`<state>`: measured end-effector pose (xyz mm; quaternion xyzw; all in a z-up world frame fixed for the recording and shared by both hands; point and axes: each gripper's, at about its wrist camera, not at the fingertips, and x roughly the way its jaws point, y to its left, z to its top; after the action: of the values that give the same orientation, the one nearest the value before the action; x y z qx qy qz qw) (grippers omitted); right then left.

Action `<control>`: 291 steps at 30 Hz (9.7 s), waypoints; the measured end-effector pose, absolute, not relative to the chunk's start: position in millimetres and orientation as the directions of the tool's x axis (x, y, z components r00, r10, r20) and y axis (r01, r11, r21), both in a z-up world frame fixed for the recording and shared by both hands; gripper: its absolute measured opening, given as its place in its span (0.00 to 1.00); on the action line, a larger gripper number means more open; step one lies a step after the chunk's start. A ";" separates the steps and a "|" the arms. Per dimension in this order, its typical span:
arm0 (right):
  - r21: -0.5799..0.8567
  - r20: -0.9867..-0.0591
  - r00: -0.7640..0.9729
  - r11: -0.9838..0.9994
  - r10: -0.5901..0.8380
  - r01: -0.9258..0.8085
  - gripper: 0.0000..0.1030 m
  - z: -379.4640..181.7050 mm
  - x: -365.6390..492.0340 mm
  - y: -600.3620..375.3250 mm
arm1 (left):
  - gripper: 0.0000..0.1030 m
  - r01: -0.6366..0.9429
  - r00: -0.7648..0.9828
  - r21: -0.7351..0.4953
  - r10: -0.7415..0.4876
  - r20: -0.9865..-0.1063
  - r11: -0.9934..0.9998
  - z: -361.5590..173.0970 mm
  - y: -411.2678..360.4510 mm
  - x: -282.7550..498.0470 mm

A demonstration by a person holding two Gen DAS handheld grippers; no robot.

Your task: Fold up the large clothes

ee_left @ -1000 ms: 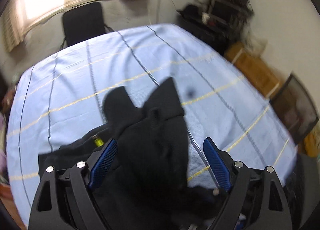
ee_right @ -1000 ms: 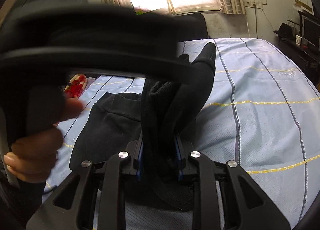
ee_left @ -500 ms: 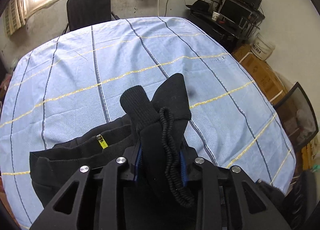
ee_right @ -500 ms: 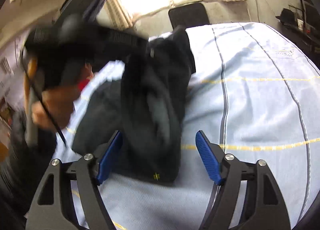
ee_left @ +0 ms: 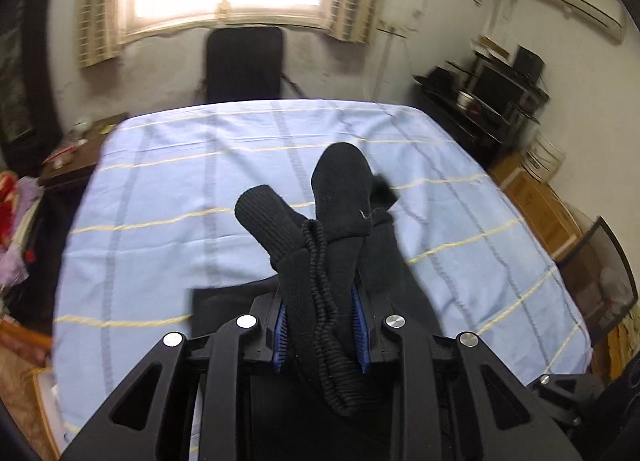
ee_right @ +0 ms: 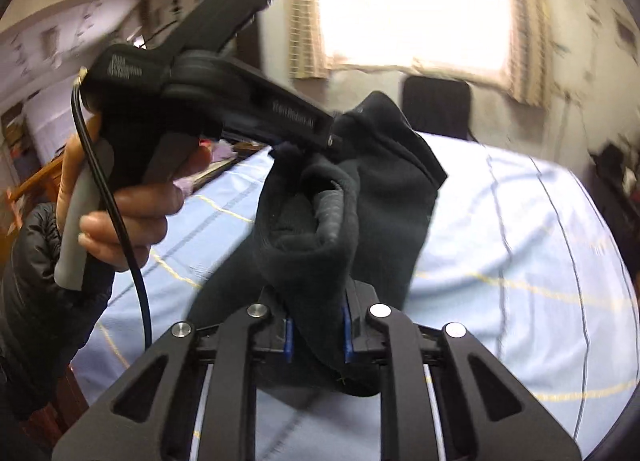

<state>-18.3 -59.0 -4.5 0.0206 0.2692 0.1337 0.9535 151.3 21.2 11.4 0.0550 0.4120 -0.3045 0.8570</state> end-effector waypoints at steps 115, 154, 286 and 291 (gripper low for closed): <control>0.488 -0.521 0.736 0.858 0.432 -0.158 0.95 -40.3 -45.6 -122.0 | 0.90 0.157 0.781 0.077 -0.076 -0.620 0.985 -21.8 116.5 -32.4; 0.419 -0.548 0.737 0.893 0.395 -0.167 0.95 -34.2 -62.7 -104.0 | 0.93 0.117 0.815 0.129 -0.021 -0.579 0.985 -6.4 110.7 -59.5; 0.429 -0.545 0.726 0.884 0.419 -0.188 0.95 -31.4 -62.2 -99.3 | 0.94 0.129 0.800 0.134 -0.023 -0.599 0.983 -12.4 116.4 -60.1; 0.429 -0.544 0.727 0.884 0.419 -0.188 0.95 -31.5 -62.3 -99.2 | 0.94 0.128 0.800 0.134 -0.023 -0.600 0.983 -12.8 117.7 -60.5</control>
<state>-62.3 -99.2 -31.5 0.1746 0.3301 0.1663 0.9126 -60.5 117.7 -12.8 0.0842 0.3138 -0.0399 0.9449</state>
